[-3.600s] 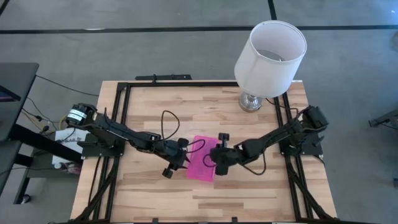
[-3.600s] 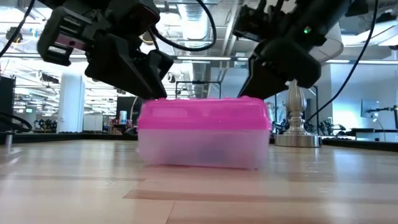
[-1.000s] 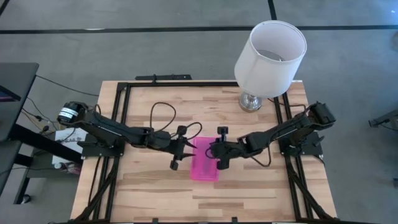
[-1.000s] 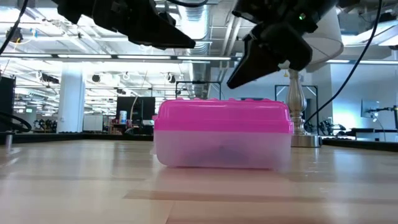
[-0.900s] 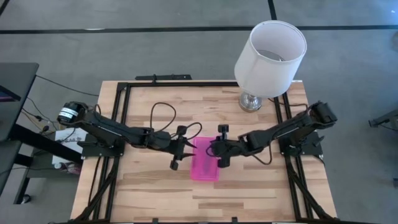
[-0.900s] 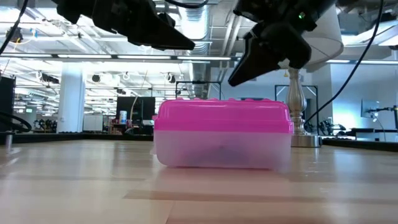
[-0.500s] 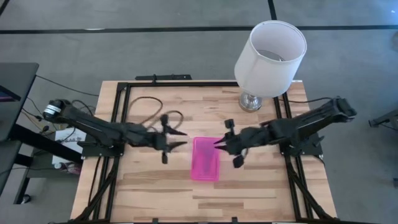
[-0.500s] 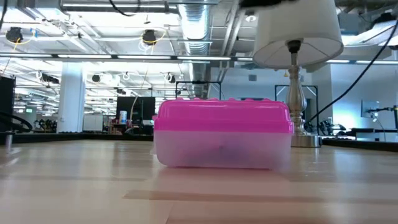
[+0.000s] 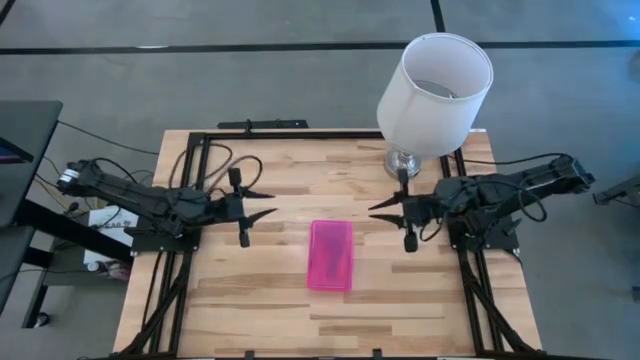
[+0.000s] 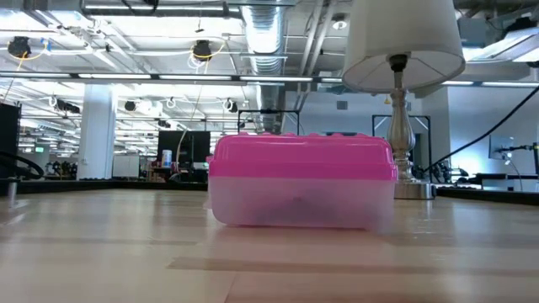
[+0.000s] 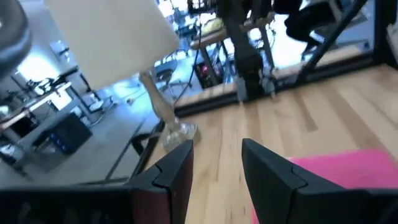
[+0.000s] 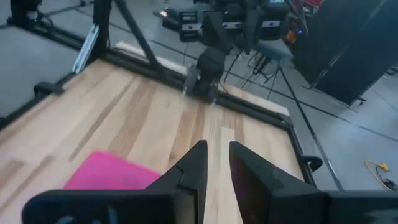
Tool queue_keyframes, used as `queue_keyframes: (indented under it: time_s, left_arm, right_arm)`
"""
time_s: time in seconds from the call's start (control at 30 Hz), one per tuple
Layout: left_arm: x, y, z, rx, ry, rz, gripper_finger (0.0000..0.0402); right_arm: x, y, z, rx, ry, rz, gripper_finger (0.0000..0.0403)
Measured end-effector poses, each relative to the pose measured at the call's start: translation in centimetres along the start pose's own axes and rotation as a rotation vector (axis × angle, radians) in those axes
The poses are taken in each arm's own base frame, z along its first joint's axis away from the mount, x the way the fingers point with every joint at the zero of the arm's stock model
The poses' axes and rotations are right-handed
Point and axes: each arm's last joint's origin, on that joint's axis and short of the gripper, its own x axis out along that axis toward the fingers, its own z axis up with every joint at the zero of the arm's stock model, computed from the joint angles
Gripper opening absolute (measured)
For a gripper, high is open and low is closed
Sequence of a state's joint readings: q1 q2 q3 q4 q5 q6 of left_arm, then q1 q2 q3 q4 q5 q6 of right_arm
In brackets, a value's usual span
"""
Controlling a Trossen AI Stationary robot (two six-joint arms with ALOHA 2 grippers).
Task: Pick & place school supplies into a supply box
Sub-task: Return to Home Position
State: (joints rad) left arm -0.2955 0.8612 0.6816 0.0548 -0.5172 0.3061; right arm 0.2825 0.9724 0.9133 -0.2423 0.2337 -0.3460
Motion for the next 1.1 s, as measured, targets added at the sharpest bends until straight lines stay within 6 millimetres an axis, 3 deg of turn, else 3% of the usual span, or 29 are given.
queue_keyframes:
  time_s: [0.23, 0.67, 0.9, 1.1]
  left_arm:
    - [-0.3, -0.8, -4.7, -0.073, -0.010, 0.136, 0.0132]
    - [-4.8, -0.4, -11.8, -0.153, -0.156, 0.130, 0.0132]
    - [-5.9, -0.5, -14.0, -0.146, -0.187, 0.114, 0.0132]
    - [-6.6, 0.1, -13.5, -0.106, -0.341, 0.010, 0.0132]
  right_arm:
    - [-1.1, 0.4, -4.4, 0.041, -0.058, -0.066, 0.0063]
    - [-4.2, 2.0, -12.0, 0.173, -0.197, -0.105, 0.0063]
    - [-4.5, 2.9, -14.7, 0.182, -0.211, -0.122, 0.0063]
    - [-4.7, 3.0, -16.2, 0.194, -0.250, -0.168, 0.0063]
